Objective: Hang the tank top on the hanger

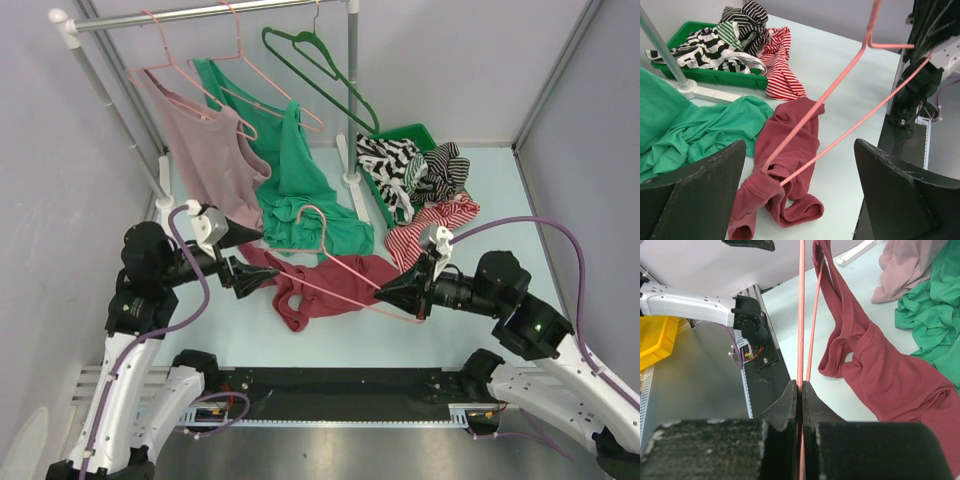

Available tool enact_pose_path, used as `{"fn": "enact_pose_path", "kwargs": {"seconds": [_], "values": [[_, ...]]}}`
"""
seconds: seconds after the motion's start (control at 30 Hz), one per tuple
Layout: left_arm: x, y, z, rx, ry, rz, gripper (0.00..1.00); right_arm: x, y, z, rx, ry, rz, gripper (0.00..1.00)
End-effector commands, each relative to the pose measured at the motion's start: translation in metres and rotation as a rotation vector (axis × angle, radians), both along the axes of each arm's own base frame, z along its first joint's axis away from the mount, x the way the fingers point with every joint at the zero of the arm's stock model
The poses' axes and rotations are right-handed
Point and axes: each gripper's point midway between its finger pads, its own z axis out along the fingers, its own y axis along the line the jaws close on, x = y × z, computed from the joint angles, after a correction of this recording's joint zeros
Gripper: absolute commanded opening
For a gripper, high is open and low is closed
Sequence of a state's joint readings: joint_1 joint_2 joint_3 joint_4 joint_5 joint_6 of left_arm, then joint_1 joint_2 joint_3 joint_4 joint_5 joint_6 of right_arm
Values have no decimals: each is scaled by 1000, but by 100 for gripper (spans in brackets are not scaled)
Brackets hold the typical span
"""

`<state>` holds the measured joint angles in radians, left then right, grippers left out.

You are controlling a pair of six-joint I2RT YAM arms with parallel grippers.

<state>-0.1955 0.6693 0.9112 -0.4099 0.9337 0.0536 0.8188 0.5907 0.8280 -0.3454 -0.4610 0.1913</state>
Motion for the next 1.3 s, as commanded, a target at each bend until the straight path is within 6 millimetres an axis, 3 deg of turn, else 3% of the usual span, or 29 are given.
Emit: {"fn": "enact_pose_path", "kwargs": {"seconds": [0.0, 0.13, 0.3, 0.67, 0.9, 1.27], "values": [[-2, 3, -3, 14, -72, -109, 93, -5, -2, 48, 105, -96, 50, 0], [11, 13, -1, 5, -78, -62, 93, -7, -4, 48, 99, -86, 78, 0], [10, 11, -9, -7, -47, -93, 89, -6, -7, 51, 105, -90, 75, 0], [-11, 1, -19, -91, 23, -199, 87, 0, -7, 56, 103, -101, 63, 0], [-22, -18, -28, -94, 94, -269, 87, 3, -5, 58, 112, -101, 63, 0], [-39, -38, -18, -93, 96, -351, 79, 8, -5, 56, 113, -95, 50, 0]]}}
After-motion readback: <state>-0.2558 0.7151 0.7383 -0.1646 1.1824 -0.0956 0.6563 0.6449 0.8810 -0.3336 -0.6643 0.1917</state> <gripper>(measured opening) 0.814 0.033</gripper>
